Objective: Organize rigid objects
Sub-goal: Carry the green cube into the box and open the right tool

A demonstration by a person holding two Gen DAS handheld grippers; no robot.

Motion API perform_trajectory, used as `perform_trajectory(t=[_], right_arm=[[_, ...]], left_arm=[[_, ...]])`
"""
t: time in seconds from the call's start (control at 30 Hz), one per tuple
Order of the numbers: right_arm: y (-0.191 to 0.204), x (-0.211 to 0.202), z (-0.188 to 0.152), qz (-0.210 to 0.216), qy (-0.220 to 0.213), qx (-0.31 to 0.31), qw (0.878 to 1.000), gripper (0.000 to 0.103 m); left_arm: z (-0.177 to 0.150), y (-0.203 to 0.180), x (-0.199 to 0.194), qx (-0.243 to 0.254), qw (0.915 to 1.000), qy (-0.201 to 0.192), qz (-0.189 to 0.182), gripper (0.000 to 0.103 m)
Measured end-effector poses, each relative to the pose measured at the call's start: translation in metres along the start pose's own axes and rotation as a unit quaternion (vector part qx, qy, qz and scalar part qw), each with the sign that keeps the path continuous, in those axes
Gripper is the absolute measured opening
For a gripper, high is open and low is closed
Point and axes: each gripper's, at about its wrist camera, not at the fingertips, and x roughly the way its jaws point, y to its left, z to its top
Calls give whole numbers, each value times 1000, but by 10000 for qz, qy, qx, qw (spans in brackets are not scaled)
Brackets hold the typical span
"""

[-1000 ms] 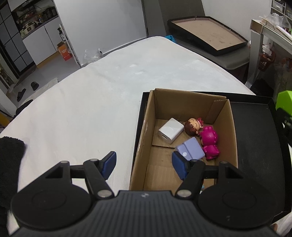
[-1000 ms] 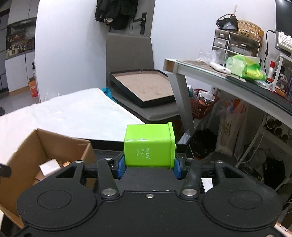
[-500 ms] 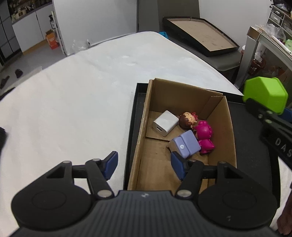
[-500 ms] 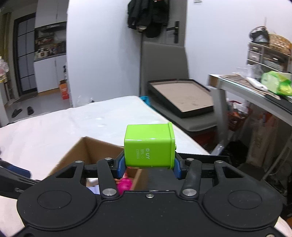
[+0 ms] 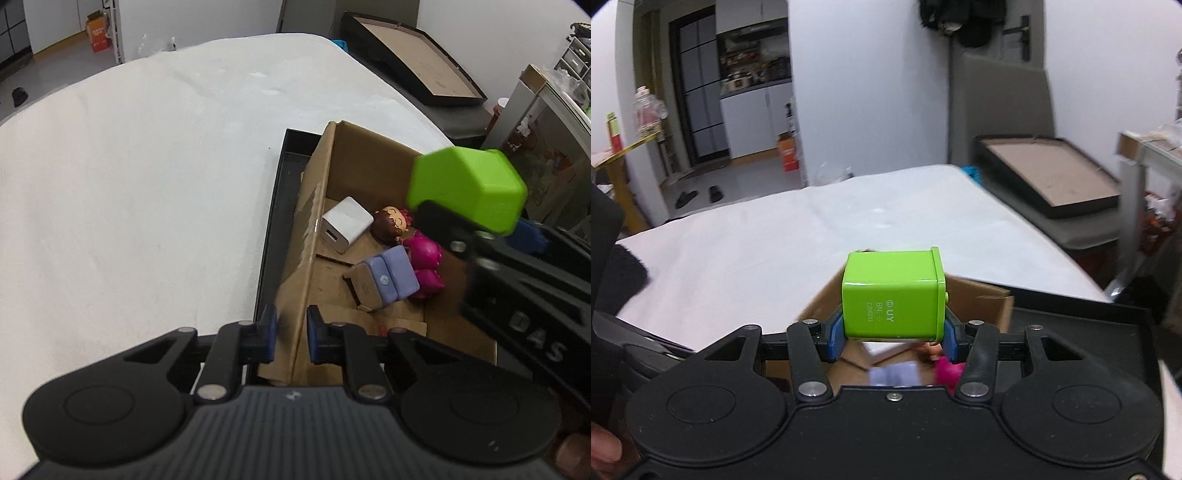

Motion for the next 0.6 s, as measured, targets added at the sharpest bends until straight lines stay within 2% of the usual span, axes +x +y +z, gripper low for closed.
perform_trajectory(t=[0.47,0.6], right_arm=[[6,39,-1,539,792,656,9932,50],[6,39,-4,629,843,807,9912,53]], left_arm=[[4,13,7,-120,9993,137,-322,15],[4,15,7,-152,9992,155,-346,16]])
